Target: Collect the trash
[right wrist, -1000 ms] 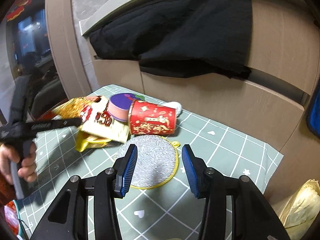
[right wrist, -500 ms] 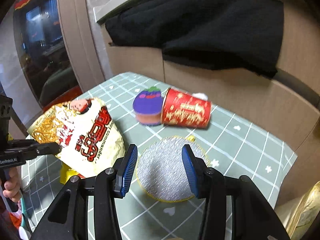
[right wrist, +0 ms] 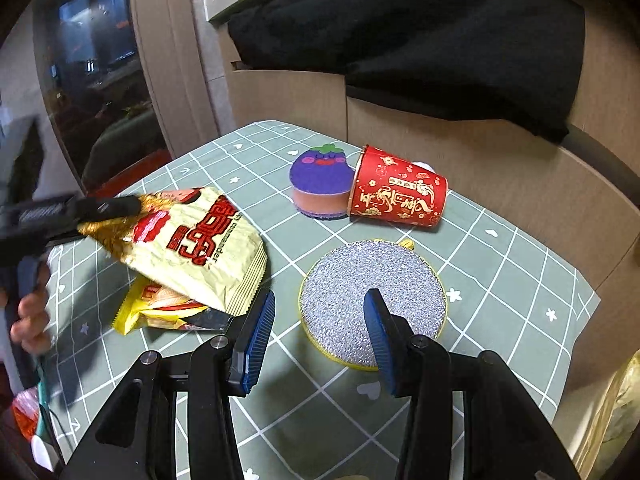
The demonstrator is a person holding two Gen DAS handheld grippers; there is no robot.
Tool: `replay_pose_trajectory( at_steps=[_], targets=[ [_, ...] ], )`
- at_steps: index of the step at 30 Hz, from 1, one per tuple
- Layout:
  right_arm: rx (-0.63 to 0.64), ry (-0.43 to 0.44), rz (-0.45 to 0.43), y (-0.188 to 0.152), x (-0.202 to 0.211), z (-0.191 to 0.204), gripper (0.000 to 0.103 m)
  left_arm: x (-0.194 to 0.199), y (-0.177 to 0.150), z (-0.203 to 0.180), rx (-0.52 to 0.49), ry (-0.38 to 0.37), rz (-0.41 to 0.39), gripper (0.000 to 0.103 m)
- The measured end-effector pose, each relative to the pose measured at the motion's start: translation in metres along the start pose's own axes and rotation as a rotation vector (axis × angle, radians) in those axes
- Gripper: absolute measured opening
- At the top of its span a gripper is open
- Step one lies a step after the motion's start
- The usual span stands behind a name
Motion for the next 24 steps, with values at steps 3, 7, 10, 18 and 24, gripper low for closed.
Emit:
replay_pose_trajectory(
  at_steps=[3, 7, 10, 18, 24],
  targets=[
    [-0.005, 0.039, 0.020, -0.003, 0.000, 0.005, 0.043, -0.003, 0.009, 0.000, -0.031, 0.021, -0.018, 0.017],
    [0.000, 0.104, 0.042, -0.004, 0.000, 0.022, 0.044, 0.022, 0.026, -0.009, -0.075, -0.017, -0.109, 0.008],
    [0.048, 0.126, 0.046, -0.004, -0.002, 0.040, 0.044, 0.054, 0.044, -0.015, -0.104, -0.022, -0.205, 0.007],
    [0.127, 0.196, 0.094, -0.013, -0.015, 0.088, 0.043, 0.112, 0.067, 0.003, -0.118, 0.062, -0.370, 0.007],
    [0.143, 0.225, 0.128, -0.019, -0.024, 0.112, 0.043, 0.115, 0.047, 0.029, -0.101, 0.114, -0.347, 0.007]
  ],
)
Point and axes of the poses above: each gripper's, at about its wrist camera, not at the fingertips, and x roughly against the way its jaws point, z to its left, y to its top, the point moved 8 cm from there along -x, roughly the way its jaws point, and after that the axes turned 11 degrees about -x, right-handed, at the moved point
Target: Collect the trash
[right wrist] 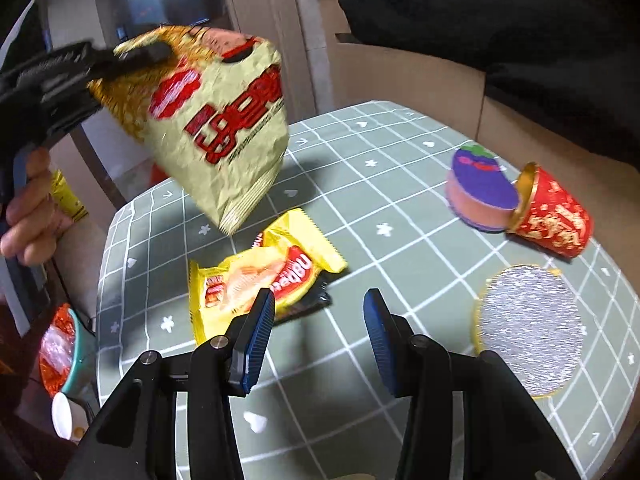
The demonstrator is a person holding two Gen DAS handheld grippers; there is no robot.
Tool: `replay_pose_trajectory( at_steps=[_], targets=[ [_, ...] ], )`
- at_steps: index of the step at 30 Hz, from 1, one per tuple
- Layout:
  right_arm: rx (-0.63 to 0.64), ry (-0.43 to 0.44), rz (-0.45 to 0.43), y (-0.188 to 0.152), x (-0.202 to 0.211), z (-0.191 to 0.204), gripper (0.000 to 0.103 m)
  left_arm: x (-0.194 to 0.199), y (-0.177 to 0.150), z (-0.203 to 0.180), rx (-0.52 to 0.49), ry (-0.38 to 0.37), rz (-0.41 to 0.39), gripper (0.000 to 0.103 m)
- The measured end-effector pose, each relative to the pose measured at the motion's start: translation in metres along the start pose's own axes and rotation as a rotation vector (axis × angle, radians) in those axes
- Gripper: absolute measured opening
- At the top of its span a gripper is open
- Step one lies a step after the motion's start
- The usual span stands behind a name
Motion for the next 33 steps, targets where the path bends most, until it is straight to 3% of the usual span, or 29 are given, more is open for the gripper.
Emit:
replay_pose_trajectory(
  at_steps=[10, 12, 13, 14, 21, 24, 25, 26, 27, 33],
  targets=[
    [-0.057, 0.010, 0.059, -0.001, -0.043, 0.004, 0.044, 0.002, -0.026, 0.018, -0.019, 0.043, 0.021, 0.007],
    [-0.015, -0.006, 0.065, -0.003, -0.044, 0.009, 0.034, 0.001, -0.028, 0.016, -0.019, 0.042, 0.028, 0.007],
    [0.009, -0.029, 0.061, -0.004, -0.043, 0.010, 0.015, 0.000, -0.029, 0.015, -0.020, 0.040, 0.031, 0.007],
    [0.026, -0.048, 0.060, -0.005, -0.041, 0.010, 0.007, 0.002, -0.030, 0.013, -0.021, 0.040, 0.032, 0.007],
    [0.015, -0.046, 0.002, -0.009, 0.002, -0.001, 0.005, 0.004, -0.027, -0.009, -0.039, -0.004, 0.038, 0.007],
    [-0.059, 0.020, 0.016, -0.012, 0.014, -0.006, 0.010, 0.011, -0.022, -0.017, -0.063, -0.001, 0.021, 0.007],
    [-0.088, 0.042, 0.030, -0.015, 0.016, -0.006, 0.021, 0.013, -0.021, -0.019, -0.072, 0.002, 0.016, 0.007],
    [-0.099, 0.051, 0.035, -0.016, 0.016, -0.004, 0.039, 0.015, -0.021, -0.020, -0.078, 0.004, 0.014, 0.007],
    [-0.110, 0.065, 0.035, -0.019, 0.018, -0.001, 0.044, 0.018, -0.022, -0.020, -0.078, 0.007, 0.016, 0.007],
    [-0.123, 0.103, 0.066, -0.027, 0.001, 0.017, 0.045, 0.029, -0.031, -0.007, -0.072, 0.033, 0.020, 0.007]
  ],
)
Point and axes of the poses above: each gripper's, at about its wrist camera, not at the fingertips, and x roughly against the way its jaws point, z to its left, y to its top, the point moved 8 cm from there along -x, roughly the way its jaws point, and after that the axes turned 11 degrees about -x, right-handed, at the moved point
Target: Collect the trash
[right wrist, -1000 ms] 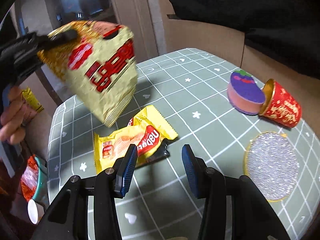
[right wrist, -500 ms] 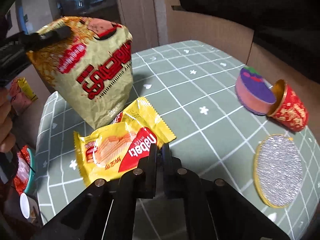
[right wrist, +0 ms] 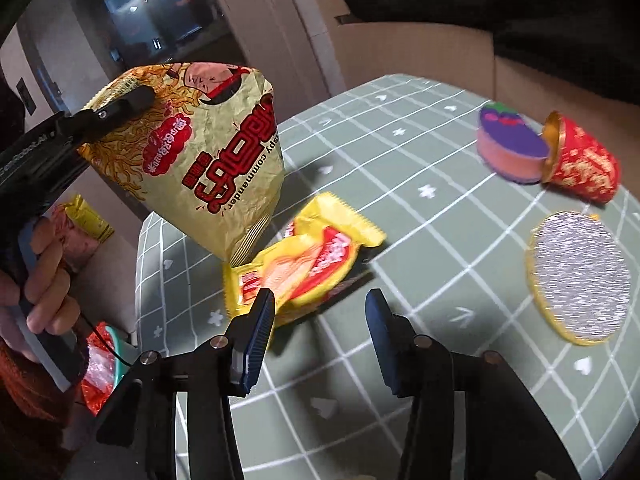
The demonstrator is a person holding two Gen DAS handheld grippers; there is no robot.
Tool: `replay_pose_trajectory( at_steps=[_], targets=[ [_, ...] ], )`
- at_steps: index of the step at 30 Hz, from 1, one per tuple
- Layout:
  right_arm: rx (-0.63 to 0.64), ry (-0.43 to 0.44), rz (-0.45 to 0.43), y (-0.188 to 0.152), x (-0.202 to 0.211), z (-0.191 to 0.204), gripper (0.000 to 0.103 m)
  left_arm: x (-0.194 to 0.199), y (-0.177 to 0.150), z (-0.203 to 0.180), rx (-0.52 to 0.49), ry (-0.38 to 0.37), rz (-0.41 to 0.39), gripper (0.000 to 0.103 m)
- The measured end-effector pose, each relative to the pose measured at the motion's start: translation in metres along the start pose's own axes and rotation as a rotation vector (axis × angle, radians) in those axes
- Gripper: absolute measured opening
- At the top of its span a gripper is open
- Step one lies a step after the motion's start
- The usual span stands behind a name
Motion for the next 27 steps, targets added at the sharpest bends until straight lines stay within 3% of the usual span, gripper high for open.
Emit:
replay_pose_trajectory(
  at_steps=[6, 16, 22, 24, 25, 27],
  targets=[
    [-0.023, -0.094, 0.006, 0.004, -0.033, -0.008, 0.045, 0.006, -0.015, 0.019, 0.048, 0.018, 0.013, 0.007],
    [0.053, -0.209, -0.062, 0.003, -0.042, 0.005, 0.048, 0.005, -0.026, 0.034, 0.084, 0.014, 0.021, 0.007],
    [0.100, -0.255, -0.037, -0.001, -0.047, 0.012, 0.054, 0.006, -0.028, 0.034, 0.098, 0.011, 0.028, 0.007],
    [0.116, -0.241, -0.042, -0.005, -0.044, 0.016, 0.050, 0.007, -0.028, 0.033, 0.095, 0.013, 0.028, 0.007],
    [0.130, -0.218, -0.045, -0.007, -0.043, 0.019, 0.035, 0.007, -0.027, 0.032, 0.095, 0.012, 0.030, 0.007],
    [0.161, -0.221, -0.050, -0.009, -0.037, 0.023, 0.019, 0.007, -0.025, 0.031, 0.091, 0.010, 0.030, 0.007]
  ],
)
Point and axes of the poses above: each gripper's, at about its wrist camera, not at the fingertips, and x roughly against the way its jaws point, z to its left, y to its top, the point moved 8 cm from there along -x, roughly the way its jaws point, and after that the axes turned 11 degrees about -x, right-handed, at the moved point
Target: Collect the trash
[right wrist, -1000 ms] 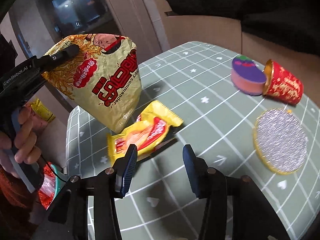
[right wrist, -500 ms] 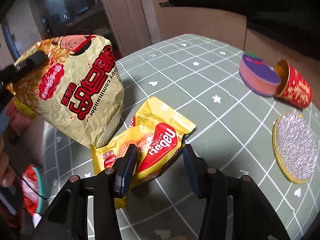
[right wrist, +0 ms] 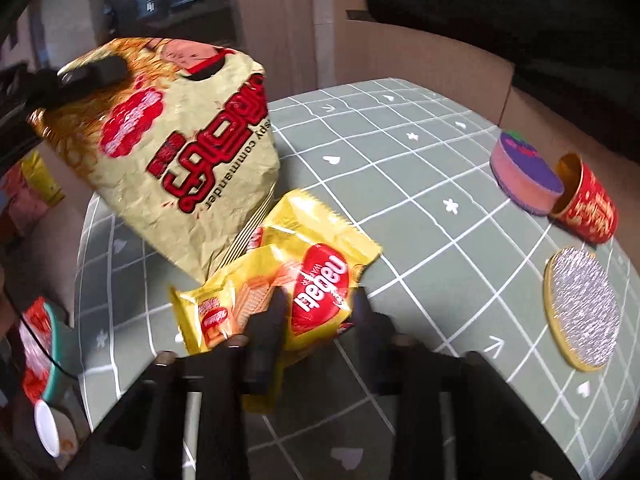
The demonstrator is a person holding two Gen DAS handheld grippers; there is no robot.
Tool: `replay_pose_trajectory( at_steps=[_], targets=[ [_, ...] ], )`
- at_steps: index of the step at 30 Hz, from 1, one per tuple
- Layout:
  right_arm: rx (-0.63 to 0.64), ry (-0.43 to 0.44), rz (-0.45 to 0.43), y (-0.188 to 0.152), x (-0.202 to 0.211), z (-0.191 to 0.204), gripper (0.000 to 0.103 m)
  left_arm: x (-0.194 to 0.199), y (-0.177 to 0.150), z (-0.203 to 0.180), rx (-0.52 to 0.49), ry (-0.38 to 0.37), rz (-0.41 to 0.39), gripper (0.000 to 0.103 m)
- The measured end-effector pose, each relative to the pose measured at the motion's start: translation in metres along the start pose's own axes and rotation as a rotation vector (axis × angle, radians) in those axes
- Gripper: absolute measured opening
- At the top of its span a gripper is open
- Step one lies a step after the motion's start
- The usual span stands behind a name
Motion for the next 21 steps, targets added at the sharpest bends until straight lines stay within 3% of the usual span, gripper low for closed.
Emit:
replay_pose_trajectory(
  at_steps=[1, 9, 13, 14, 16, 21],
  targets=[
    [0.016, 0.011, 0.000, 0.000, 0.004, 0.002, 0.004, 0.001, 0.001, -0.002, -0.005, 0.001, -0.001, 0.007],
    [0.007, 0.042, -0.110, 0.012, 0.065, -0.017, 0.002, 0.014, 0.018, -0.037, -0.043, -0.036, -0.030, 0.007],
    [-0.086, 0.142, -0.069, 0.005, 0.080, -0.027, 0.010, 0.022, 0.024, -0.046, -0.054, -0.034, -0.055, 0.007],
    [-0.091, 0.159, -0.049, -0.001, 0.079, -0.025, 0.025, 0.023, 0.025, -0.047, -0.059, -0.033, -0.055, 0.007],
    [-0.072, 0.185, -0.018, -0.015, 0.075, -0.013, 0.042, 0.026, 0.023, -0.046, -0.061, -0.031, -0.050, 0.007],
    [-0.025, 0.178, 0.038, -0.030, 0.052, 0.014, 0.042, 0.033, 0.015, -0.032, -0.049, -0.003, -0.051, 0.007]
  ],
)
Point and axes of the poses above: each gripper's, at about its wrist camera, not at the fingertips, and x roughly against the way its jaws point, z to its left, y to its top, the point moved 8 cm from there along -x, roughly the way its jaws point, and after that the axes turned 11 degrees about -x, right-handed, at the moved point
